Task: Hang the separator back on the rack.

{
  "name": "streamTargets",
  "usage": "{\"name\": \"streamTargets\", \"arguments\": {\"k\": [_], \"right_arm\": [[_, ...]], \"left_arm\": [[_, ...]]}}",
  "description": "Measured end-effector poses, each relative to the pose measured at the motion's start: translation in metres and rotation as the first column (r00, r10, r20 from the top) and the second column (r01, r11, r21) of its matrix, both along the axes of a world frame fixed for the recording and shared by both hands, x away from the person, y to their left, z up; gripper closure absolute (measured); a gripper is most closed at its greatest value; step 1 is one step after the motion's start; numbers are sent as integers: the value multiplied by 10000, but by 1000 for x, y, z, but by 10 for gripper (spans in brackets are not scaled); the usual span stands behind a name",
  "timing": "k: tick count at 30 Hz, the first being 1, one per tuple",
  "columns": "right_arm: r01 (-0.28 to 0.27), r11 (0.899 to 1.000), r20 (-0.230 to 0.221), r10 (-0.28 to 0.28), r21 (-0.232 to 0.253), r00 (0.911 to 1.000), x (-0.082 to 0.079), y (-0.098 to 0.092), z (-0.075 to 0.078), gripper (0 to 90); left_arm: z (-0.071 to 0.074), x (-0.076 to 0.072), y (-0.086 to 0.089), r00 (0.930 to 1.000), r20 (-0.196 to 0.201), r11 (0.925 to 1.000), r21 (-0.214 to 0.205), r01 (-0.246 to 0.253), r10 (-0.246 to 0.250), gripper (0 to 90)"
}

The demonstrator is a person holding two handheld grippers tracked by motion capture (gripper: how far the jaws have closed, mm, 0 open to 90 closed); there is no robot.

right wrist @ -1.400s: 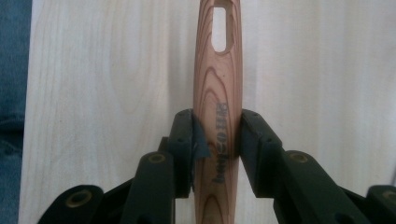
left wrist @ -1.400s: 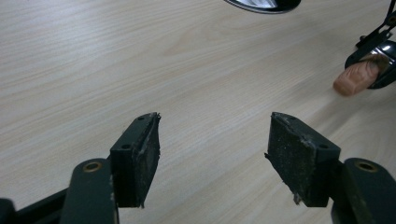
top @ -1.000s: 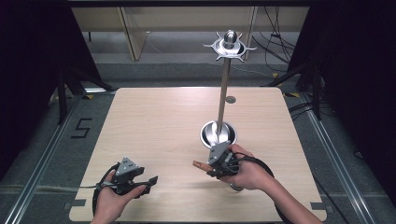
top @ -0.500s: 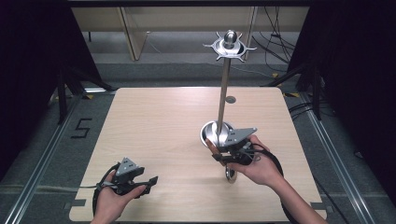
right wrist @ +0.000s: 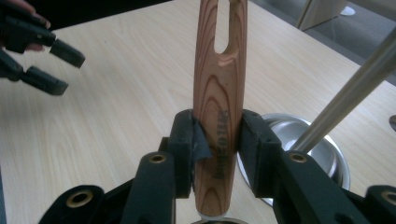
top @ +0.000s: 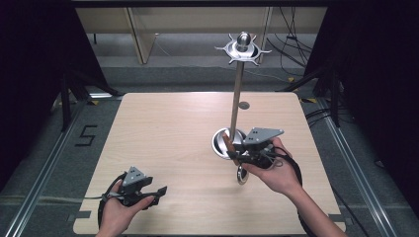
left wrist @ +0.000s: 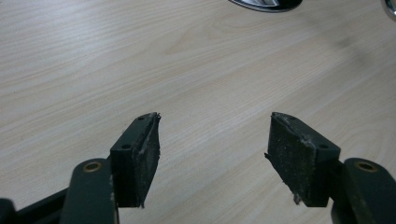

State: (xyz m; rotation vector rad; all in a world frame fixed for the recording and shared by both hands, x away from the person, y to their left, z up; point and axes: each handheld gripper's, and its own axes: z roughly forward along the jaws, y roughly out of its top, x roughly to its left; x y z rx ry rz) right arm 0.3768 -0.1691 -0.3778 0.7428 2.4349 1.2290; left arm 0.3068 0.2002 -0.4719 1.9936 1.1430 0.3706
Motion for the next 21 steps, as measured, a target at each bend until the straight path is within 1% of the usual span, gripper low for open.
{"name": "streamTargets", "arguments": {"k": [2, 3, 5, 6, 7, 8, 9, 10, 11, 12, 13, 14, 15, 17, 18, 19, 20, 21], "right_arm": [[101, 9997, -40, -100, 209, 9999, -1, 0, 4, 687], [338, 9990, -36, -337, 283, 9994, -2, -1, 6, 688], [644, 9969, 103, -649, 455, 9978, -4, -2, 9, 687], [744, 9957, -17, -744, 557, 9972, -5, -2, 11, 687], [821, 9941, 160, -834, 709, 9964, -4, -3, 12, 687], [997, 9921, 161, -1012, 767, 9947, -4, -4, 14, 687], [1195, 9890, 54, -1204, 872, 9927, -5, -5, 16, 687], [1226, 9873, 152, -1247, 1008, 9921, -5, -6, 17, 687], [1358, 9849, 301, -1397, 1070, 9897, -5, -7, 19, 687], [1568, 9805, 40, -1584, 1187, 9874, -7, -7, 21, 687], [1649, 9788, 223, -1688, 1212, 9854, -6, -10, 22, 687], [1771, 9744, 250, -1822, 1384, 9829, -6, -10, 23, 687], [1772, 9748, 243, -1821, 1357, 9830, -6, -12, 25, 687], [1979, 9683, 354, -2054, 1523, 9780, -6, -13, 27, 687], [2015, 9675, 467, -2107, 1531, 9764, -6, -14, 27, 687], [1971, 9680, 424, -2059, 1553, 9776, -5, -15, 29, 687], [2074, 9648, 419, -2167, 1615, 9753, -6, -15, 29, 687], [2149, 9619, 533, -2267, 1690, 9725, -6, -15, 29, 687]], "left_arm": [[0, 0, 0, 10000, 19, 10000, -28, 7, -7, 334], [-1, 0, -1, 9999, 47, 9999, -126, -91, 91, 335], [0, 0, -1, 9999, 49, 9999, -62, -91, 92, 335], [0, 0, 0, 10000, 29, 10000, -76, -30, 30, 335], [0, 0, 0, 10000, 27, 10000, -79, -12, 12, 335], [0, 0, 0, 10000, 2, 10000, -30, 31, -31, 335], [0, 0, 0, 10000, 3, 10000, -42, 19, -19, 335], [0, 0, 0, 10000, 22, 10000, -27, 16, -16, 334], [0, 0, -1, 10000, 20, 9999, -114, -61, 61, 335], [0, 0, -1, 10000, 26, 9999, -98, -68, 69, 335], [0, 0, -1, 10000, 13, 10000, -69, -65, 65, 335], [0, 0, -1, 10000, 38, 9999, -57, -86, 86, 335], [0, 0, -1, 10000, 16, 9999, -89, -73, 73, 335], [0, 0, -1, 10000, 40, 9999, -136, -69, 70, 335], [0, 0, -1, 10000, 36, 9999, -104, -66, 66, 334], [0, 0, -1, 10000, 35, 9999, -67, -87, 88, 335], [0, 0, -1, 9999, 40, 9999, -67, -97, 97, 335], [0, 0, -1, 9999, 39, 9999, -66, -104, 105, 335]]}}
